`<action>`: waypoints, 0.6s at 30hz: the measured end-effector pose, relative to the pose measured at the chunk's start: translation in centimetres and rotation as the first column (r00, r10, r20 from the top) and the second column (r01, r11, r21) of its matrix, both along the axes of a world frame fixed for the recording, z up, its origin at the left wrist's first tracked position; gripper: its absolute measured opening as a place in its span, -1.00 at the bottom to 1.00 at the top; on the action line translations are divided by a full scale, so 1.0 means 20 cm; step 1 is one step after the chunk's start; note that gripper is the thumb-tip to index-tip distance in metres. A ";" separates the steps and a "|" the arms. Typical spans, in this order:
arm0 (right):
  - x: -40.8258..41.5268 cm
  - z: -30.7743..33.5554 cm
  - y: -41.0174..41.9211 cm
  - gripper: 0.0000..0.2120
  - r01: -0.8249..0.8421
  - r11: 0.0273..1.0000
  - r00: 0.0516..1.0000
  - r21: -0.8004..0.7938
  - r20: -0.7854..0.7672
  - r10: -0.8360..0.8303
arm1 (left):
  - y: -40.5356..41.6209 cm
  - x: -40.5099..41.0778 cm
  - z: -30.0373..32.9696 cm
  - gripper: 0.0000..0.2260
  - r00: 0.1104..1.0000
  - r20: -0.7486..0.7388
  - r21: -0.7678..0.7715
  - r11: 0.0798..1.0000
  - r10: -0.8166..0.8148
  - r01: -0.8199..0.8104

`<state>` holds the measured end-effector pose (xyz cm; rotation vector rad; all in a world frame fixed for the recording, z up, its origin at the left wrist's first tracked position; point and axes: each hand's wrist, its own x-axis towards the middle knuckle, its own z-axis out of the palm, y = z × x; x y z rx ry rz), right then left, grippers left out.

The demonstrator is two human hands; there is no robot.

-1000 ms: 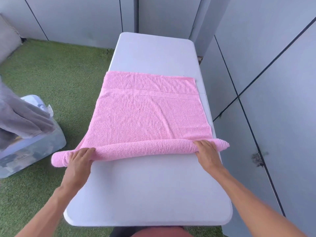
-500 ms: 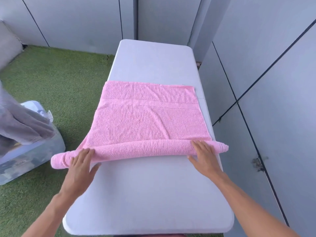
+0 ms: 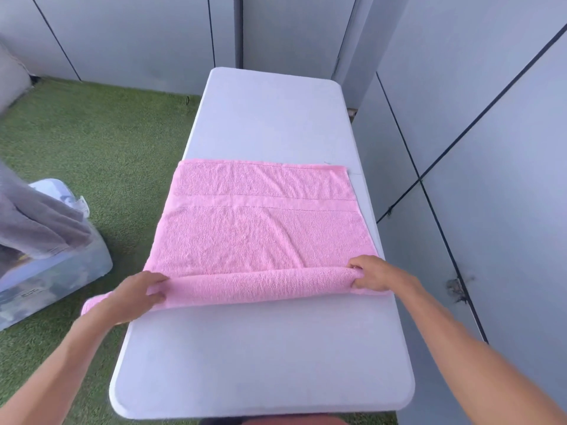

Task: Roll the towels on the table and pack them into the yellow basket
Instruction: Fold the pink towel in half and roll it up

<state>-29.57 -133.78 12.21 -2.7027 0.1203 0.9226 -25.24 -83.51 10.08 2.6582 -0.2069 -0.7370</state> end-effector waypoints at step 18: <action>-0.09 -0.03 0.11 -0.55 -0.084 0.980 0.969 -0.180 0.214 0.122 | -0.10 -0.07 -0.01 -0.61 0.993 0.070 0.114 0.990 -0.091 0.082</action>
